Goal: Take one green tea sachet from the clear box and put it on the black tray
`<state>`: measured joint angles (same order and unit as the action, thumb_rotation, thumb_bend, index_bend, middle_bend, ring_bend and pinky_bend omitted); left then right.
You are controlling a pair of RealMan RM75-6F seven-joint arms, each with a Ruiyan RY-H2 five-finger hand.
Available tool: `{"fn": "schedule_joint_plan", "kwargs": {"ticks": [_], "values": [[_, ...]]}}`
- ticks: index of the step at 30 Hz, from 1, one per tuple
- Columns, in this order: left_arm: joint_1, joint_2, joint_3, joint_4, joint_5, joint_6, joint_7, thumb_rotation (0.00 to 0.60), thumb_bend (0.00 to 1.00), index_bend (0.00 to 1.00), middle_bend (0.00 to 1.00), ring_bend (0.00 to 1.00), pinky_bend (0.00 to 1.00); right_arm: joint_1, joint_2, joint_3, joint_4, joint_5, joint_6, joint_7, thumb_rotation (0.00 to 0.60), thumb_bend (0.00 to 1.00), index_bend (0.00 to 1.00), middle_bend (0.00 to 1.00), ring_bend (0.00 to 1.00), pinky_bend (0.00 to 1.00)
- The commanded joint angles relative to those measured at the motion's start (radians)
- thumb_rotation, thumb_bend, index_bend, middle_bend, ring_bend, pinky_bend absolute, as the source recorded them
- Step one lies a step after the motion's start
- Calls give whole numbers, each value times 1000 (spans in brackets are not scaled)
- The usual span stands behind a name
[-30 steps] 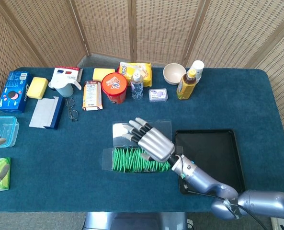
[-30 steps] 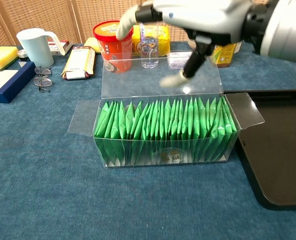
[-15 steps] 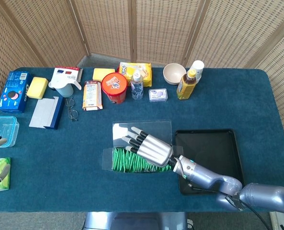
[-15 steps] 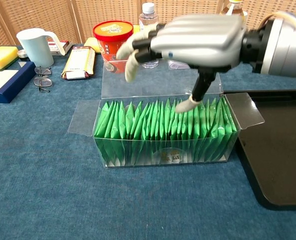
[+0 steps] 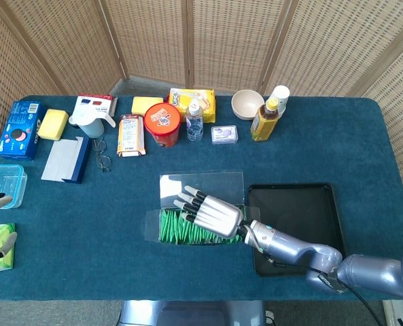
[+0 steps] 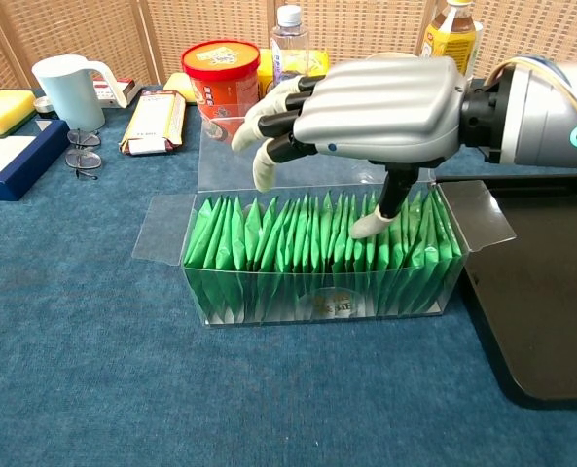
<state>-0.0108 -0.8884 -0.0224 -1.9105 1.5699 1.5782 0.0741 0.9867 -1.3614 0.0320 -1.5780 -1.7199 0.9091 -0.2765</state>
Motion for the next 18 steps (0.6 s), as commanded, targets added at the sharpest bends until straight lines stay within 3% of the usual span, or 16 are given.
{"fn": "schedule_joint_plan", "kwargs": {"ticks": [1, 18], "values": [[0, -1, 0, 0, 1, -1, 0, 600, 300, 188, 184, 146, 247, 2, -3, 0, 4, 0, -7, -5, 600, 94, 274, 109, 0, 74], [4, 1, 2, 5, 0, 4, -7, 600, 300, 187, 184, 146, 247, 17, -47, 24, 41, 26, -41, -39, 600, 99, 267, 109, 0, 74]]}}
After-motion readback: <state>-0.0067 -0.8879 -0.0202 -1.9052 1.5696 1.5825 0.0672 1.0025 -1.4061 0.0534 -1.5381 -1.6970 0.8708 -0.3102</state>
